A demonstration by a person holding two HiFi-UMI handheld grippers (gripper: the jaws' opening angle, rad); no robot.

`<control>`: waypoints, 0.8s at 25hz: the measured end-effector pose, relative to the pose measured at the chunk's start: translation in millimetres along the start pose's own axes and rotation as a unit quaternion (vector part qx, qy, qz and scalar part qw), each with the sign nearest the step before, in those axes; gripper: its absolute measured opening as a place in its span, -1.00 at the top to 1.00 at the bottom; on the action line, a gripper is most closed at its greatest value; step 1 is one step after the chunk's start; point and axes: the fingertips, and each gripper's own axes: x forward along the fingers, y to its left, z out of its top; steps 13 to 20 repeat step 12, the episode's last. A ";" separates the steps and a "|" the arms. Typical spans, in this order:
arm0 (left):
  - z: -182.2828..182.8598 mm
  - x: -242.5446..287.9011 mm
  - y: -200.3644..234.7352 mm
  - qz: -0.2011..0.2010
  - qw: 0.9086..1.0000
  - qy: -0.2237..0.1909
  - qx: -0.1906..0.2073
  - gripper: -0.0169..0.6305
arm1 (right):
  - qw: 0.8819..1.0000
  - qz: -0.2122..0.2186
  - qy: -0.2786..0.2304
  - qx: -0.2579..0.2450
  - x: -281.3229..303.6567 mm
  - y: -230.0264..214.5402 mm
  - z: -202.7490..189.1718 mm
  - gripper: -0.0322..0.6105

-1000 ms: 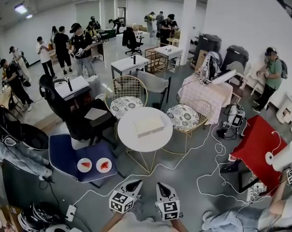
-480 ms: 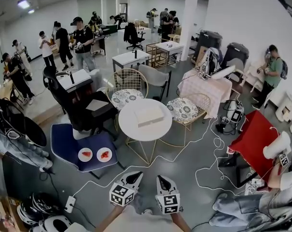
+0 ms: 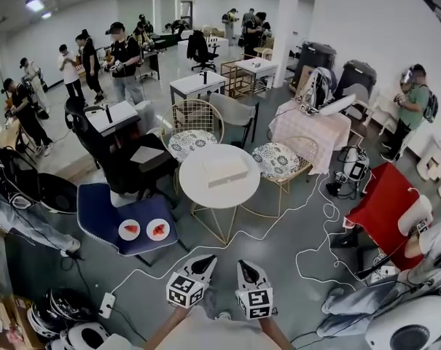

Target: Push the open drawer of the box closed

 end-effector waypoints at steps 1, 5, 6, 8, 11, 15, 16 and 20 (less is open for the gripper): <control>-0.6 0.1 -1.1 0.000 1.000 0.000 -0.001 0.91 | 1.000 0.000 0.001 -0.001 -1.1 -0.5 -0.4 0.85; -1.9 0.5 -4.5 0.000 1.000 -0.001 -0.001 0.91 | 1.000 -0.002 0.000 -0.002 -2.9 -2.7 -0.1 0.85; -2.2 1.2 -4.9 0.000 1.000 -0.001 -0.001 0.91 | 1.000 -0.001 -0.001 -0.002 -2.7 -3.6 -0.1 0.85; -2.3 2.9 -4.8 0.002 1.000 -0.002 0.001 0.91 | 1.000 0.000 -0.003 -0.004 -1.9 -4.8 0.0 0.85; -4.2 2.9 -4.4 0.003 1.000 -0.002 0.001 0.91 | 1.000 0.002 -0.002 -0.004 -1.3 -4.1 -2.7 0.85; -5.0 2.8 -4.2 0.004 1.000 -0.002 0.001 0.91 | 1.000 0.003 -0.002 -0.004 -1.2 -3.8 -3.7 0.85; -5.0 2.8 -4.2 0.004 1.000 -0.002 0.001 0.91 | 1.000 0.003 -0.002 -0.004 -1.2 -3.8 -3.7 0.85; -5.0 2.8 -4.2 0.004 1.000 -0.002 0.001 0.91 | 1.000 0.003 -0.002 -0.004 -1.2 -3.8 -3.7 0.85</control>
